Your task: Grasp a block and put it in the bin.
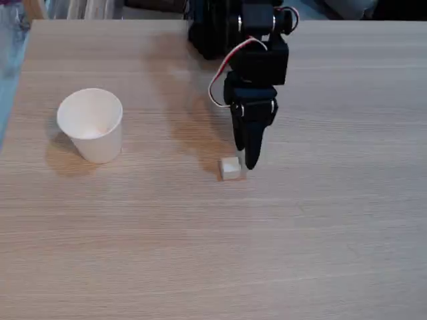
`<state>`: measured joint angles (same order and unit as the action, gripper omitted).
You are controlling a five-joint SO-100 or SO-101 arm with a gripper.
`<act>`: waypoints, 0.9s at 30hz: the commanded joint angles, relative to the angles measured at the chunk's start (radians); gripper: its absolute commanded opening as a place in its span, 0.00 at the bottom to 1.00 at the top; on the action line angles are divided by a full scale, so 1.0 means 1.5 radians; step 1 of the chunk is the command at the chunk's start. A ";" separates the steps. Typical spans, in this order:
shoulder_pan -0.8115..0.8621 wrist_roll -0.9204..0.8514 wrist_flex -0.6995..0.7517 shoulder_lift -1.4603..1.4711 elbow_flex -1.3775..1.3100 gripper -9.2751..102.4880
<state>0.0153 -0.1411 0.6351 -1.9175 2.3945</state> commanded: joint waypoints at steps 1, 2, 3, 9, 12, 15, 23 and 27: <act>0.000 -0.010 0.014 0.005 -0.027 0.30; 0.000 -0.011 0.019 0.006 -0.029 0.30; -0.001 -0.013 0.025 0.007 -0.031 0.30; -0.008 -0.035 0.047 0.015 -0.058 0.30; -0.014 -0.039 0.066 0.027 -0.085 0.30; -0.020 -0.044 0.080 0.044 -0.111 0.30; -0.016 -0.084 0.115 0.111 -0.188 0.31; -0.011 -0.097 0.135 0.152 -0.230 0.31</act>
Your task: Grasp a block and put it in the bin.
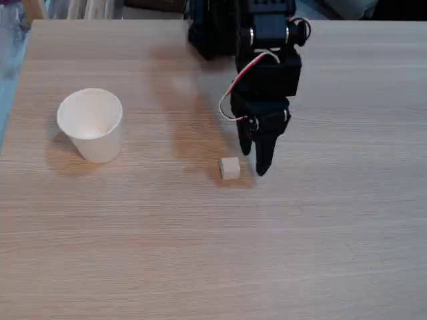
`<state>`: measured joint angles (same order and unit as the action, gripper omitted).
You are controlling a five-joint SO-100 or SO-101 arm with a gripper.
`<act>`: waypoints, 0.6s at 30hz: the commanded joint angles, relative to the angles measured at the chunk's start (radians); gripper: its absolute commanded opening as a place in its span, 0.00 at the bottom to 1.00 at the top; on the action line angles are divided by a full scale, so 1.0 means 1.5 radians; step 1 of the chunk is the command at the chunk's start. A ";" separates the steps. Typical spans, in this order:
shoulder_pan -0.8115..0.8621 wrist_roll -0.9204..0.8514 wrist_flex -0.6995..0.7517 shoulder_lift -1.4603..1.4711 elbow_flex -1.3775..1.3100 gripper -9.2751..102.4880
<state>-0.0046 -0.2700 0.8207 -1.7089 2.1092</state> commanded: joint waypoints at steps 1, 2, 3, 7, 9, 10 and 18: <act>0.003 -0.016 0.013 0.024 -0.048 0.31; 0.005 -0.018 0.014 0.032 -0.055 0.31; 0.008 -0.018 0.020 0.041 -0.065 0.31; 0.020 -0.017 0.051 0.069 -0.104 0.31; 0.027 -0.018 0.070 0.084 -0.127 0.31; 0.030 -0.020 0.081 0.090 -0.137 0.31; 0.059 -0.030 0.108 0.102 -0.154 0.31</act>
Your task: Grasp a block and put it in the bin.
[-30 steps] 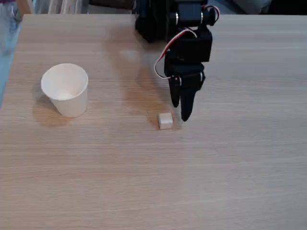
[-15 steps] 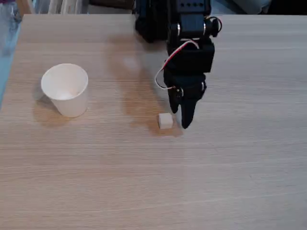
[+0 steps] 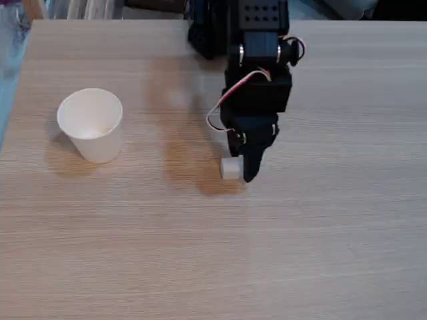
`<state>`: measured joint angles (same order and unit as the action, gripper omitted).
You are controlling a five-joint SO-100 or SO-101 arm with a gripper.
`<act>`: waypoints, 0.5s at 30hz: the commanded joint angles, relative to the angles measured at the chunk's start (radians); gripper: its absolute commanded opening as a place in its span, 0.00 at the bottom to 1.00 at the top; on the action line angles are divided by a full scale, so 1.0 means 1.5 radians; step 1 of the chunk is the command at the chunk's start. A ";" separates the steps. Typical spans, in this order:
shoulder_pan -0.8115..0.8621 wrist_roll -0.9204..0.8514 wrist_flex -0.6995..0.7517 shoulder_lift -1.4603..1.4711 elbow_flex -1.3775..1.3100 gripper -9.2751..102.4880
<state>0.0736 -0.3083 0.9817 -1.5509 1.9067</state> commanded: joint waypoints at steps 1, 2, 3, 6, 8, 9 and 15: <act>0.012 -0.004 -0.001 -0.003 -0.018 0.31; 0.016 -0.004 -0.003 -0.003 -0.017 0.31; 0.021 -0.004 -0.004 -0.002 -0.017 0.31; 0.033 -0.008 -0.009 -0.001 -0.015 0.31; 0.038 -0.012 -0.013 -0.001 -0.010 0.30; 0.038 -0.012 -0.014 -0.001 -0.008 0.28; 0.039 -0.008 -0.020 -0.001 0.001 0.21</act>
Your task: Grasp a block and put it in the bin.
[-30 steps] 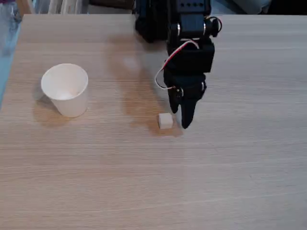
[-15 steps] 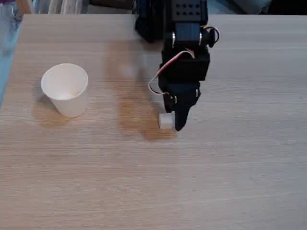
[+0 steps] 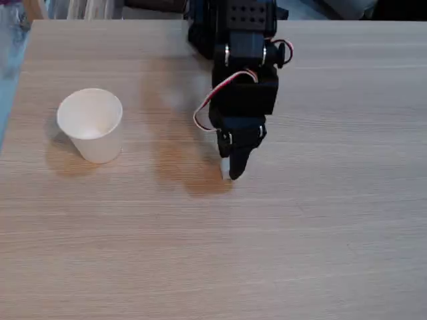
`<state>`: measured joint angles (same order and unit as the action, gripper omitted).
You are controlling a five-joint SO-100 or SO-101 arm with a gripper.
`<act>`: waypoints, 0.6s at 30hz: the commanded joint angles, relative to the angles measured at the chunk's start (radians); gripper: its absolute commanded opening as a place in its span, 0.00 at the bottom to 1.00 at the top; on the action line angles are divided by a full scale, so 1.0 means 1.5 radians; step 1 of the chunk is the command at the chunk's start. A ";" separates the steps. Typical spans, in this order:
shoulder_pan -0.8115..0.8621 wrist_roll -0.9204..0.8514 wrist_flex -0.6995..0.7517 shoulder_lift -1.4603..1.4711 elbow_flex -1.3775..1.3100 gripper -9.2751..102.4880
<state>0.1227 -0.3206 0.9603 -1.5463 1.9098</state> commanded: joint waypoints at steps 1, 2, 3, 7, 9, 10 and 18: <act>0.006 0.000 -0.008 -0.004 0.001 0.18; 0.006 0.002 -0.010 -0.004 0.003 0.17; 0.006 0.003 -0.010 -0.005 0.004 0.16; 0.004 0.003 -0.011 -0.008 0.004 0.12; 0.005 0.002 -0.011 -0.014 0.003 0.11; 0.006 0.001 -0.011 -0.017 0.001 0.10; 0.033 -0.015 0.000 -0.077 -0.022 0.11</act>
<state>0.1595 -0.3313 0.9526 -1.5938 1.9159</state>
